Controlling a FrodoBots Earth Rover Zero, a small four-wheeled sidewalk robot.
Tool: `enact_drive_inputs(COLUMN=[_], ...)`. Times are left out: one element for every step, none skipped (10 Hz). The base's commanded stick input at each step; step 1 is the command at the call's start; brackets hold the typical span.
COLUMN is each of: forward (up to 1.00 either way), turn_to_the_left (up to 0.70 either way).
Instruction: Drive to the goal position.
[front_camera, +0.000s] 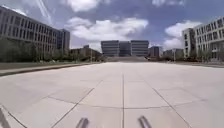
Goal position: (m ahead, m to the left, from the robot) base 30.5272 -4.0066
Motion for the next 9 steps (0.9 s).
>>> enact_drive_inputs(forward=[0.70,0.70,0.70,0.70,0.70,0.70,0.70,0.70,0.70], turn_to_the_left=[0.00,0.00,0.00,0.00,0.00,0.00,0.00,0.00,0.00])
